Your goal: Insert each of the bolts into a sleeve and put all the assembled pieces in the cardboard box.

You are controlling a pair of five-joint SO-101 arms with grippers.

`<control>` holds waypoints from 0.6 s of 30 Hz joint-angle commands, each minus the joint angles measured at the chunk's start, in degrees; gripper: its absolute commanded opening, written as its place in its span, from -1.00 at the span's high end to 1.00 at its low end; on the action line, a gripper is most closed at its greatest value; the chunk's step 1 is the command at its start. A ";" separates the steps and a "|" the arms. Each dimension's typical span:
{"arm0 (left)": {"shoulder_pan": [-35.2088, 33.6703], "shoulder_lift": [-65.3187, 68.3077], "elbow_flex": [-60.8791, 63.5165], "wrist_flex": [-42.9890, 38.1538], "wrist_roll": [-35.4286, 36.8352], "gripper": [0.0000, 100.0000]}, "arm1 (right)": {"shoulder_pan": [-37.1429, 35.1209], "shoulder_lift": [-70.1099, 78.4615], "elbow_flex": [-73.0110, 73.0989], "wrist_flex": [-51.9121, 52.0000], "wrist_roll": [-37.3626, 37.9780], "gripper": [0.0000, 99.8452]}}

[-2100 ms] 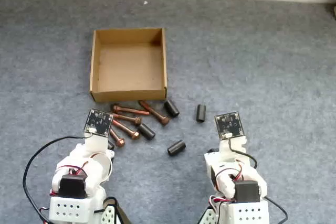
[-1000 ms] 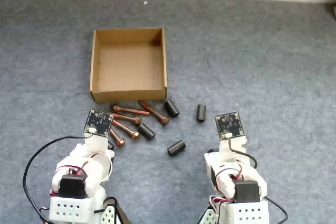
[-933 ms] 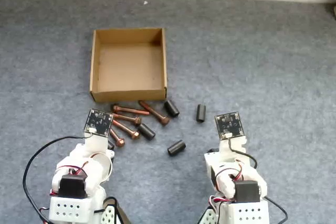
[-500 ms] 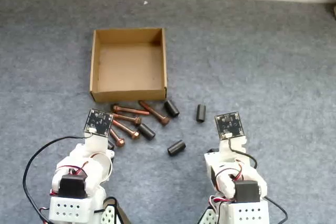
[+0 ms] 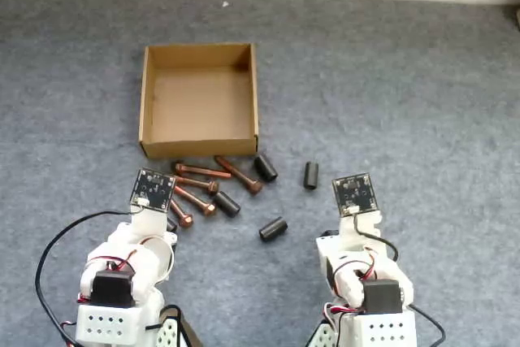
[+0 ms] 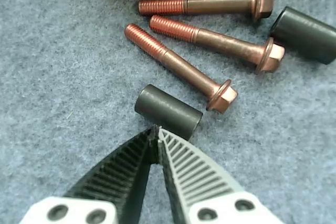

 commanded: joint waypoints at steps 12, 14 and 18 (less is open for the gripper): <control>-0.48 -0.31 -1.98 -7.12 -0.26 0.98 | 0.75 -0.04 5.76 0.04 0.79 0.97; -0.57 -0.31 -2.33 -7.03 -0.26 0.99 | 0.92 -0.04 2.95 -1.71 4.22 0.91; -1.63 -0.31 -2.42 -6.33 -0.26 0.99 | 6.29 -0.04 0.84 -9.98 11.43 0.77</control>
